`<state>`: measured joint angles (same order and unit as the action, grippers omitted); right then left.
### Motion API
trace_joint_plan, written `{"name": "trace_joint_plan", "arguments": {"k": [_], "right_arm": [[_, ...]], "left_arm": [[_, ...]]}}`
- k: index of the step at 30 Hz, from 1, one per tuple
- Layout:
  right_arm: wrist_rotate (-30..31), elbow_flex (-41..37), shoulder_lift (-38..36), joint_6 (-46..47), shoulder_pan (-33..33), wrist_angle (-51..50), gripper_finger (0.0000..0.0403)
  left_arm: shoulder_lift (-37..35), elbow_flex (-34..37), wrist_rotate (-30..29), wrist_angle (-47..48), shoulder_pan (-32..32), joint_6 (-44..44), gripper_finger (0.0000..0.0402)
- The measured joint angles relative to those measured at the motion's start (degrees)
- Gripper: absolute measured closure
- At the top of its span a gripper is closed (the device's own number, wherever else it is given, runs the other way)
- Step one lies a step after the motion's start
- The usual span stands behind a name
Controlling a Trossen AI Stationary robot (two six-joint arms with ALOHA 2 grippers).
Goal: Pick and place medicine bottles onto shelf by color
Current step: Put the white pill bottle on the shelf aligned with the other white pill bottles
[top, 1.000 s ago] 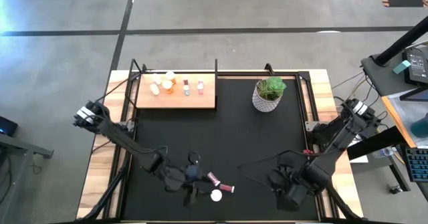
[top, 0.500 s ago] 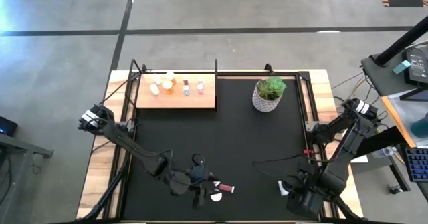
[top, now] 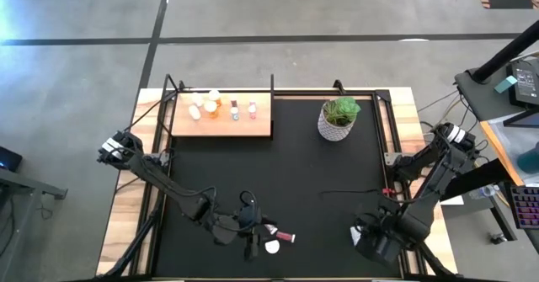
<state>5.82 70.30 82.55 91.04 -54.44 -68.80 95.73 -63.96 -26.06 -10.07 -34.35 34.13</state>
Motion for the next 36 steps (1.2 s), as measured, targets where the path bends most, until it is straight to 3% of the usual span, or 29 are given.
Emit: {"name": "trace_joint_plan", "arguments": {"k": [9,21,36], "right_arm": [[-1.4,-10.3,0.0,14.9,-0.1,17.9,0.0200],[-1.5,-17.9,0.0,26.5,0.0,23.6,0.0199],[-0.1,-22.6,0.1,31.0,0.1,26.3,0.0200]], "left_arm": [[-1.7,0.5,0.0,0.4,0.0,-1.2,0.0207],[-4.7,1.5,0.5,5.2,0.0,-3.4,0.0207],[-6.6,2.0,0.5,9.4,0.2,-3.5,0.0207]]}}
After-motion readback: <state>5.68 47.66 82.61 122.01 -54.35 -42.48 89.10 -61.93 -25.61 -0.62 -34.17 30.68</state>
